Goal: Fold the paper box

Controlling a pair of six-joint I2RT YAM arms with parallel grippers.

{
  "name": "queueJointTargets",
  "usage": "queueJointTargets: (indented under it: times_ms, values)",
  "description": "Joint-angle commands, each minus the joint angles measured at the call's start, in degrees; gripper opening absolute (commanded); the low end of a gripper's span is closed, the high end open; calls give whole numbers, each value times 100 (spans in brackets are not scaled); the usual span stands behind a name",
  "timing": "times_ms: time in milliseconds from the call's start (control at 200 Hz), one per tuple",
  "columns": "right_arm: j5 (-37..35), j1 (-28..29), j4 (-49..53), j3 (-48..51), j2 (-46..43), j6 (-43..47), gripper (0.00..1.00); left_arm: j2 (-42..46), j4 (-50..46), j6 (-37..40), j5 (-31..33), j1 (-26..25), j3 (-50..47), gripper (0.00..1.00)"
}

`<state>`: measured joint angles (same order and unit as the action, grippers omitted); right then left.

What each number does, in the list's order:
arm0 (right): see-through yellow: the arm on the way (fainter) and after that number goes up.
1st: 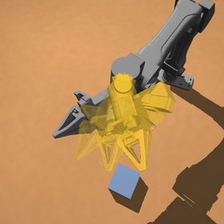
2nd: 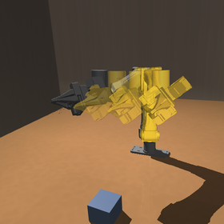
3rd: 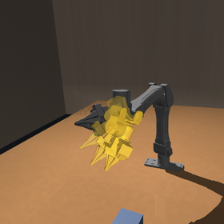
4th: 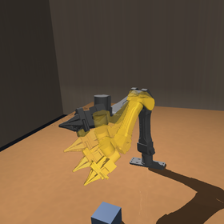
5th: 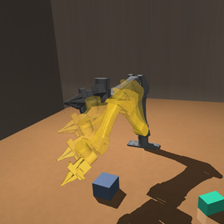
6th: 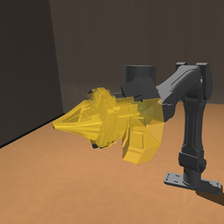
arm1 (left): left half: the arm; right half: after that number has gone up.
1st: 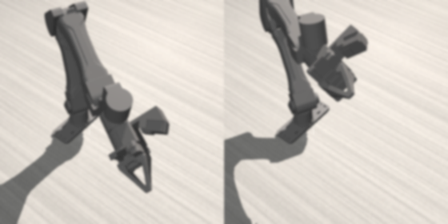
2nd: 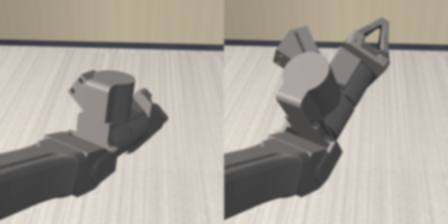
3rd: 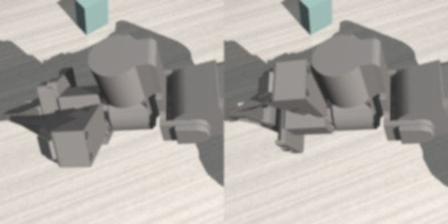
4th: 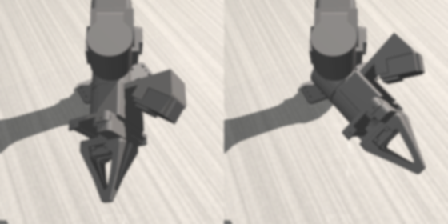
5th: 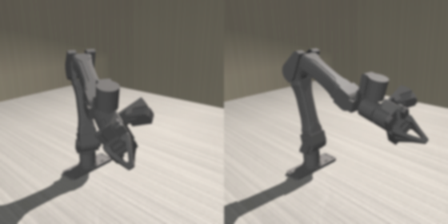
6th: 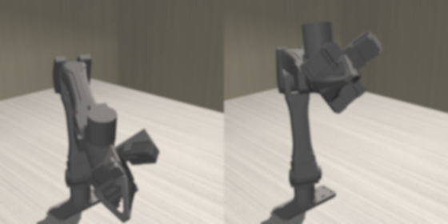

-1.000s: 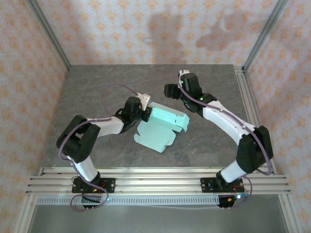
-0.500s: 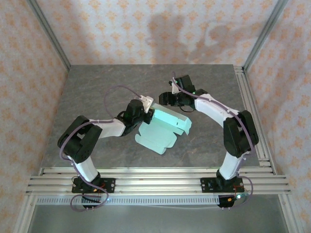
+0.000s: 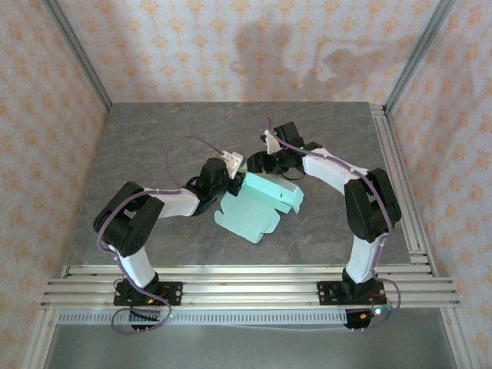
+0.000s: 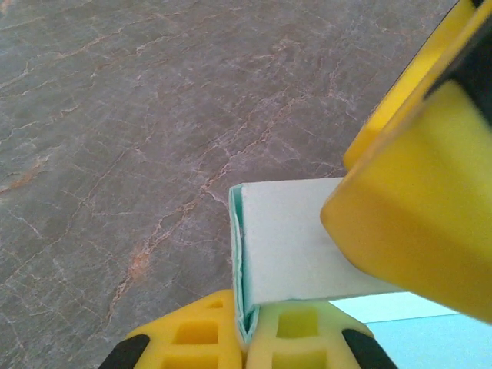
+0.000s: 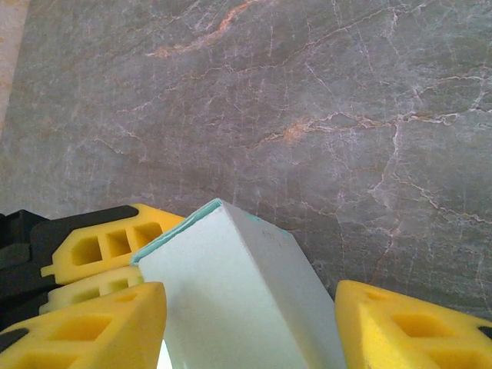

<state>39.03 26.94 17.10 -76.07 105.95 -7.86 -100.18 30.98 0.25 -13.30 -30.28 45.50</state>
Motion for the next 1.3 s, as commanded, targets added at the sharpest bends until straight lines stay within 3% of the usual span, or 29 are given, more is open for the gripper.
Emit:
queueJointTargets:
  times_ms: [0, 681, 1296]
  values:
    - [54, 4, -4, 81, 156, 174, 59, -236, -288, -13, -168, -34, 61, 12]
    - [99, 6, 56, 204, 154, 167, 58, -511, -79, -8, -206, -35, -172, 20]
    - [169, 4, -30, 228, 140, -14, 58, -599, 410, -323, -129, -39, 25, 22]
